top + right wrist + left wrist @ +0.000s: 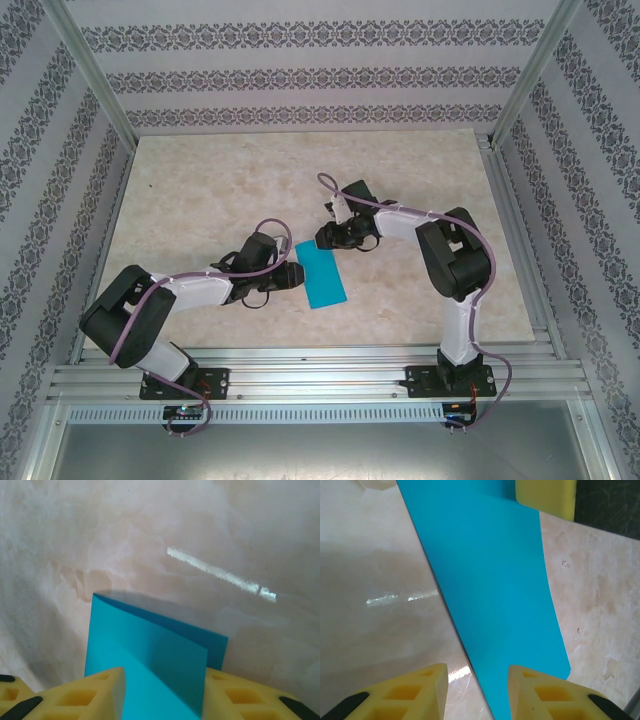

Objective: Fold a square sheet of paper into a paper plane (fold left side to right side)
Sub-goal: Fold the triangle a second time at the center of the table.

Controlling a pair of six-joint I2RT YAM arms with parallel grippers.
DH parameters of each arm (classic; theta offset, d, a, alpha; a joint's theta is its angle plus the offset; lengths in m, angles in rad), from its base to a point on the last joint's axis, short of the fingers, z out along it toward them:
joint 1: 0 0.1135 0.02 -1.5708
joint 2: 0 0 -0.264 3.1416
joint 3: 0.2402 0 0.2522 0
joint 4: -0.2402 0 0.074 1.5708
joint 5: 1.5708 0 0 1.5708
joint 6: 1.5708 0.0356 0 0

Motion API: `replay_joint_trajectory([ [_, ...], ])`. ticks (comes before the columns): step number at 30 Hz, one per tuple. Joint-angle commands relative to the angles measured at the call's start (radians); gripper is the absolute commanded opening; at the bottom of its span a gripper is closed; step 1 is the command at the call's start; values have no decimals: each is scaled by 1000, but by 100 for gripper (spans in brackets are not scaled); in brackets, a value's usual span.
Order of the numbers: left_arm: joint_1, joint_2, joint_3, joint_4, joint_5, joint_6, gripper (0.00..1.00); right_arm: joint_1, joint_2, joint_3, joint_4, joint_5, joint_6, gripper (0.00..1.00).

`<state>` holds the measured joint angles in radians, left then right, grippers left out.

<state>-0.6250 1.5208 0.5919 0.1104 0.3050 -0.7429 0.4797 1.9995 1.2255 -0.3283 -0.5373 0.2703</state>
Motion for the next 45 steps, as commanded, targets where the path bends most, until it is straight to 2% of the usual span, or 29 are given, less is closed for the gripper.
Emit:
replay_joint_trajectory([
  [1,-17,2,19,-2,-9,6,37,-3,-52,-39,32,-43,10,40],
  [12,-16,-45,9,-15,-23,39,38,7,-164,-195,108,-84,71,36],
  [22,-36,-153,-12,-30,-60,179,39,42,-283,-357,173,-100,195,35],
  [26,-86,-185,2,-87,-122,275,41,50,-330,-393,163,-99,254,32],
  [28,-125,-201,9,-112,-169,315,47,51,-350,-404,153,-95,290,31],
  [35,-273,-242,8,-110,-262,399,51,52,-396,-380,51,-76,379,29],
  [41,-364,-153,58,-109,-303,380,57,61,-378,-322,-57,-57,396,28],
  [45,-406,-75,101,-101,-317,347,60,76,-358,-311,-61,-61,409,25],
])
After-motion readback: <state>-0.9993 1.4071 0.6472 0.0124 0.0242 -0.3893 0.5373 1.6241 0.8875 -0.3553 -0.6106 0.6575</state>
